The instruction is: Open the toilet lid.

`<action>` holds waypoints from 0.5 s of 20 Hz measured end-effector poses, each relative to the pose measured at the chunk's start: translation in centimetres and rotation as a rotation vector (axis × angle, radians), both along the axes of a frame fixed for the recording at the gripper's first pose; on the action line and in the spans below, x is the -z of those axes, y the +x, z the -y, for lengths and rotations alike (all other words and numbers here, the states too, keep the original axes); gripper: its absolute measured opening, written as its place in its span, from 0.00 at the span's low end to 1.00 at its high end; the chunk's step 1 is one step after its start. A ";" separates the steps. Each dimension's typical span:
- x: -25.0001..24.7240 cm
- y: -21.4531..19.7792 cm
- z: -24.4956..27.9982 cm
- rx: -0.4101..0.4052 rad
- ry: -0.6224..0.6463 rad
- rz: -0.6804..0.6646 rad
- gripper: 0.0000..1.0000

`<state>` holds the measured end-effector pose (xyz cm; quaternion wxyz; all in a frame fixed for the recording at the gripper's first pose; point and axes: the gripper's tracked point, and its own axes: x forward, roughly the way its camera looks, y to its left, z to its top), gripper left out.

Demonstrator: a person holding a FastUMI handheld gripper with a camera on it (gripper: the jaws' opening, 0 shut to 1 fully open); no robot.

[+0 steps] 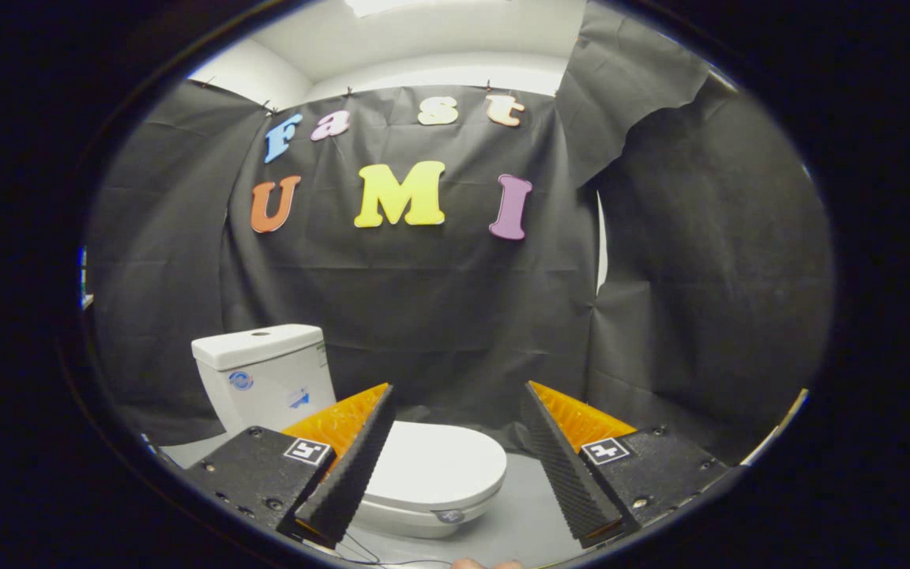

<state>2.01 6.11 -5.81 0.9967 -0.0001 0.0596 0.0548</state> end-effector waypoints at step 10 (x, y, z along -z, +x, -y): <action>3.2 1.4 -1.7 -0.003 0.059 -0.080 1.00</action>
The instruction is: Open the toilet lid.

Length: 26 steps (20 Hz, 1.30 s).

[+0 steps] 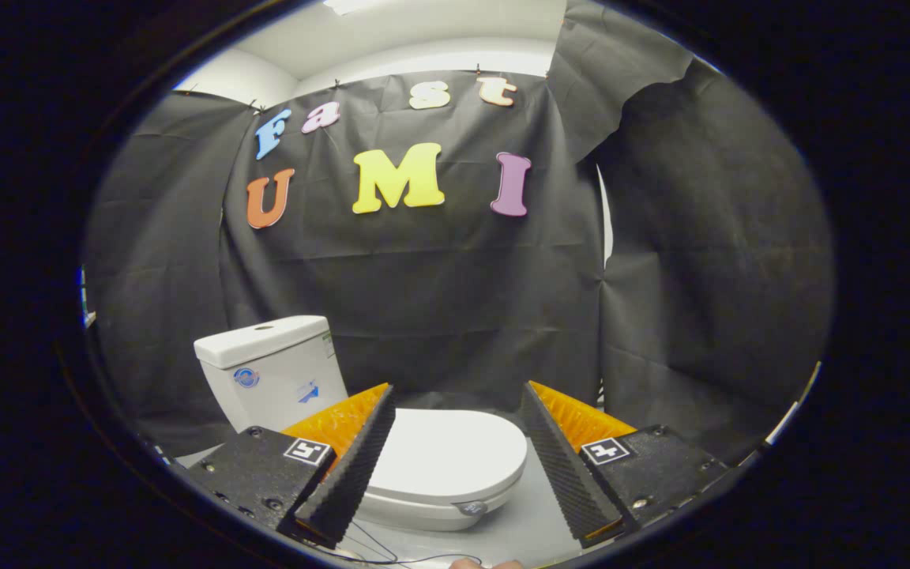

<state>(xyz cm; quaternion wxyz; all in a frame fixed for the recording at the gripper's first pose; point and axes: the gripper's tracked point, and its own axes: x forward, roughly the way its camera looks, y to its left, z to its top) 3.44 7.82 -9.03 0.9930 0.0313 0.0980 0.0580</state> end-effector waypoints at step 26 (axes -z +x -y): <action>26.4 4.7 1.9 0.129 0.431 -0.605 1.00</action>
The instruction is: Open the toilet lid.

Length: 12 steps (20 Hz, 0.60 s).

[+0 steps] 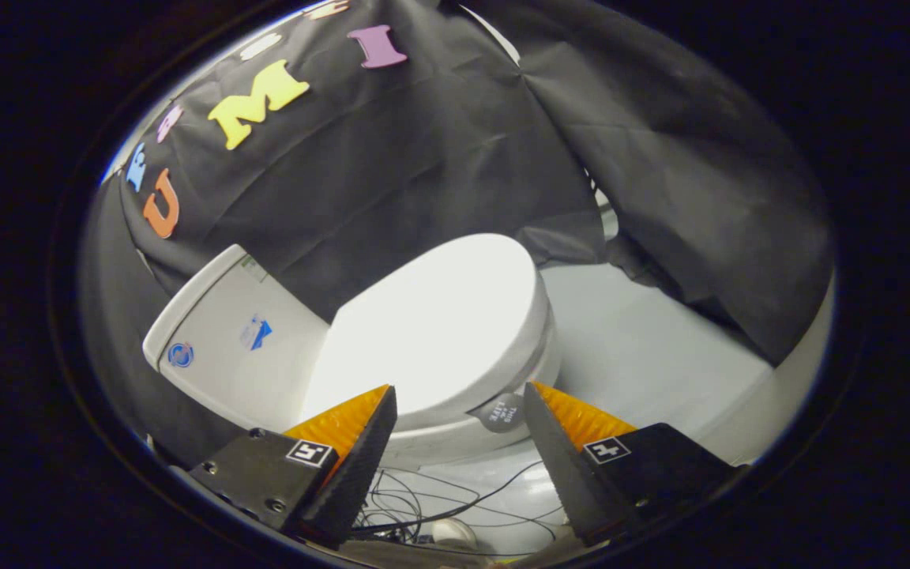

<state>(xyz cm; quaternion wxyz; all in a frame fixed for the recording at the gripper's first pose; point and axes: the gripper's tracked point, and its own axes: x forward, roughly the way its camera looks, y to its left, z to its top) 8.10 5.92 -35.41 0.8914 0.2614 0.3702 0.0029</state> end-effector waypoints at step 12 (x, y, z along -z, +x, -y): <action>8.5 0.8 0.0 0.124 0.383 -0.184 0.81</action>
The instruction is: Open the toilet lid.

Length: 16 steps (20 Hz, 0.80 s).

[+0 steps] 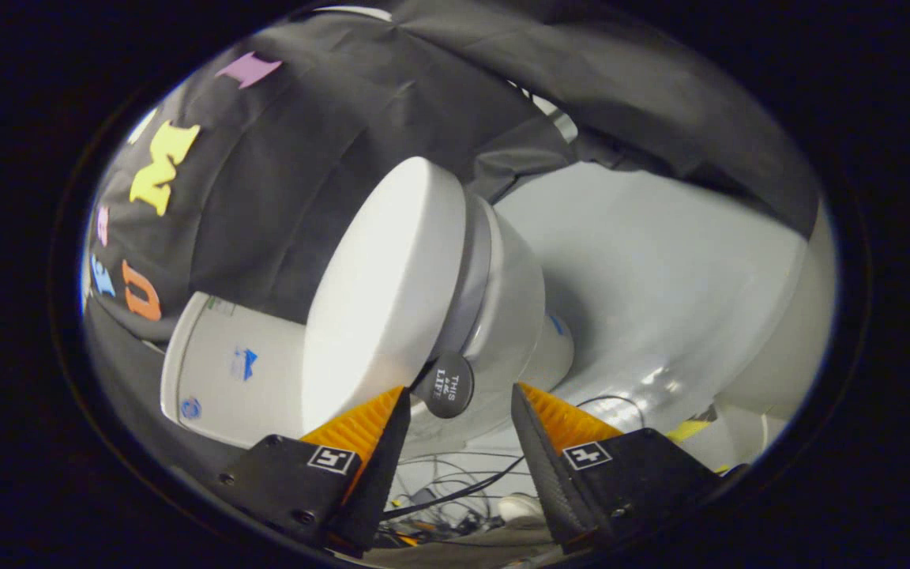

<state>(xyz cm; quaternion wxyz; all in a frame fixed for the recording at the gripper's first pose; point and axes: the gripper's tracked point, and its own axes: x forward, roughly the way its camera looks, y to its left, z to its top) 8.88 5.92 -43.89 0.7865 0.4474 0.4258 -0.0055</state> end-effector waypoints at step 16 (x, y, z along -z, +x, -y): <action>-1.3 2.2 -0.6 0.146 0.223 0.022 0.12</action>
